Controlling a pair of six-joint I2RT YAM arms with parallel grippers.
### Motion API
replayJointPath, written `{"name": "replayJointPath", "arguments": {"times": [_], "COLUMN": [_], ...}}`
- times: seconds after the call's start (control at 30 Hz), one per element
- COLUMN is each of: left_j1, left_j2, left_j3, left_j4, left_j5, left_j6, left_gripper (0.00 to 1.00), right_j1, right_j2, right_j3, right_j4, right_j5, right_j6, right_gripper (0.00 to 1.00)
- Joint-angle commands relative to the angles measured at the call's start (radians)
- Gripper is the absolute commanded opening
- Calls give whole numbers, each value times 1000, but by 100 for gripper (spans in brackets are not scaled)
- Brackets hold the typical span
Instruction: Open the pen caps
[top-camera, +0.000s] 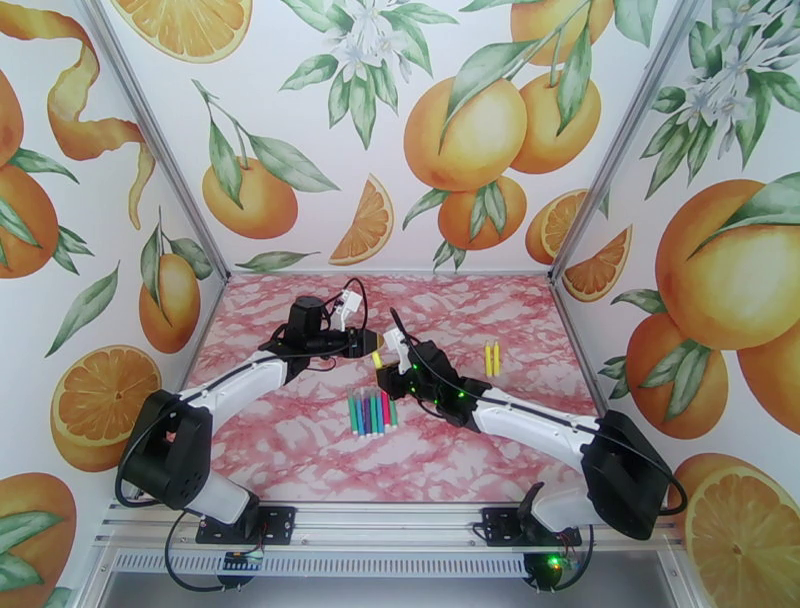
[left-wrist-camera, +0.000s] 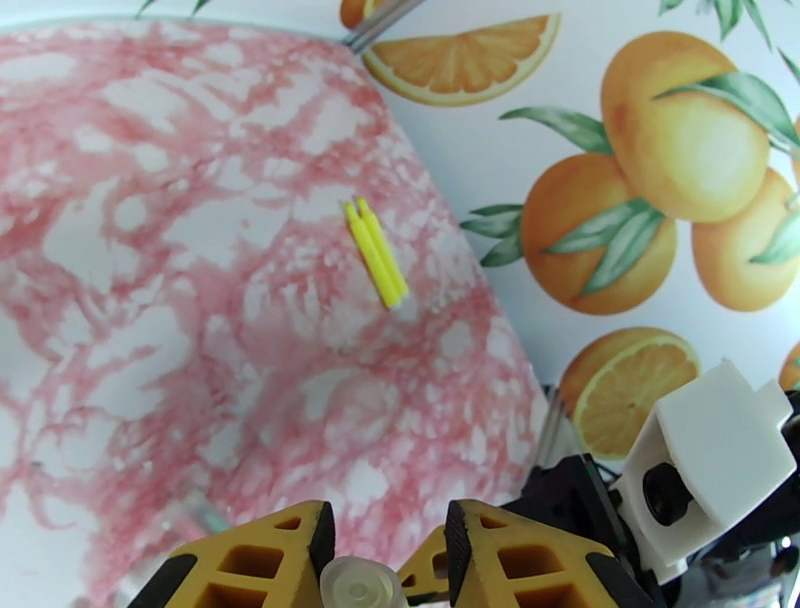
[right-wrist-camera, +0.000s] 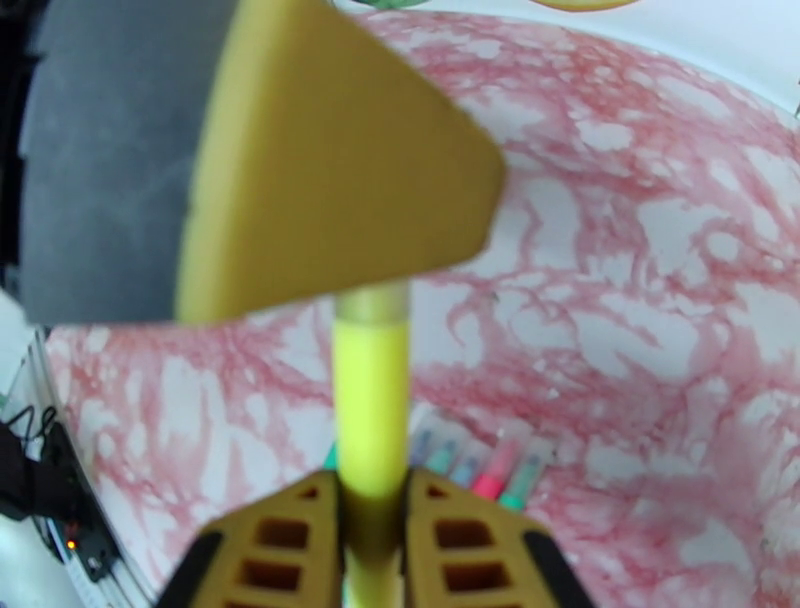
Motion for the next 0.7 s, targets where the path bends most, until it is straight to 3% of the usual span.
{"name": "replayJointPath", "arguments": {"times": [0.0,0.33,0.53,0.67], "left_j1": [-7,-9,-9,-11], "left_j2": [2,0,-10,-24], "left_j3": [33,36,37,36], "left_j4": [34,30,33,35], "left_j5": [22,23,28,39], "left_j6": [1,-1,-7,-10], "left_gripper": [28,7,0,0], "right_j1": [8,7,8,8], "right_j2": [-29,-42,-32,-22], "right_j3": [14,4,2,5], "right_j4": [39,44,45,52], "right_j5": [10,26,13,9], "right_j6": [-16,-19,-19,-16], "right_gripper": [18,19,35,38]}}
